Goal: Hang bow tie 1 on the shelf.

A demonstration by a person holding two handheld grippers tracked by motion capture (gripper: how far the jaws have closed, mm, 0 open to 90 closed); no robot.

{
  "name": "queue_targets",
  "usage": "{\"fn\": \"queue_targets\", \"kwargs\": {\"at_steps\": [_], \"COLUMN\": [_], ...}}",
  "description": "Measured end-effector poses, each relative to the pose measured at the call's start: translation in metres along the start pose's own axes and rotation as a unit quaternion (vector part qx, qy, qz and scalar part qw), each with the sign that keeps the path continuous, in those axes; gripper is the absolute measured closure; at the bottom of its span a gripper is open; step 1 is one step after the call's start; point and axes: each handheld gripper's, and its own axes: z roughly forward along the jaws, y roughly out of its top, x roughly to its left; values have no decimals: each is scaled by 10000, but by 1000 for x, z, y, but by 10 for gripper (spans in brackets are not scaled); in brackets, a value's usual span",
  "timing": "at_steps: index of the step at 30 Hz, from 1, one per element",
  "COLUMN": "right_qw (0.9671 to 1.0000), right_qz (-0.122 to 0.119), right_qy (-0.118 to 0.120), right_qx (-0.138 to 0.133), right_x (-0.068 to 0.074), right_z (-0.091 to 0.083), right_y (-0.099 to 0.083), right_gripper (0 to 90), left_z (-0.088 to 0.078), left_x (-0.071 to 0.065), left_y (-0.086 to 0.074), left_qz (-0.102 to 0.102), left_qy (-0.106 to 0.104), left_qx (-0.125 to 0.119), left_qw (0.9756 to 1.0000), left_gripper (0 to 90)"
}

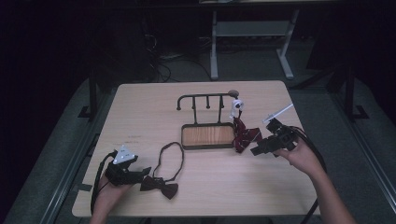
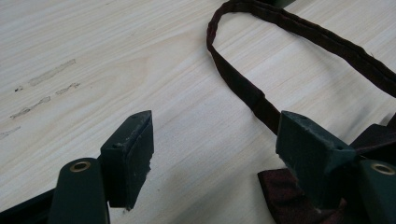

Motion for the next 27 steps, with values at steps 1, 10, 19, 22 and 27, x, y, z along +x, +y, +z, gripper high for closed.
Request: {"fn": "queue_targets", "kwargs": {"at_steps": [1,10,19,22,27], "right_qw": [10000,9999,9997,9998,9999], "right_qz": [4,5,21,7,20], "right_qy": [-8,46,97,55,3], "right_qx": [-23,-95,-210,-167,-159], "right_x": [1,3,6,8,11], "right_z": [0,5,9,13,16], "right_y": [-1,-15,-30,-35,-42], "right_gripper": [449,446,442,438,435], "left_z": [0,1,1,1,2], "left_x": [0,0,0,0,1], "left_y": [0,0,-1,-1,-1], "left_qz": [0,8,-9,-13,-30], "left_qy": [0,8,1,0,-10], "left_qx": [0,22,54,40,20], "left_qw": [10000,10000,10000,10000,10000], "left_gripper": [282,282,282,282,282]}}
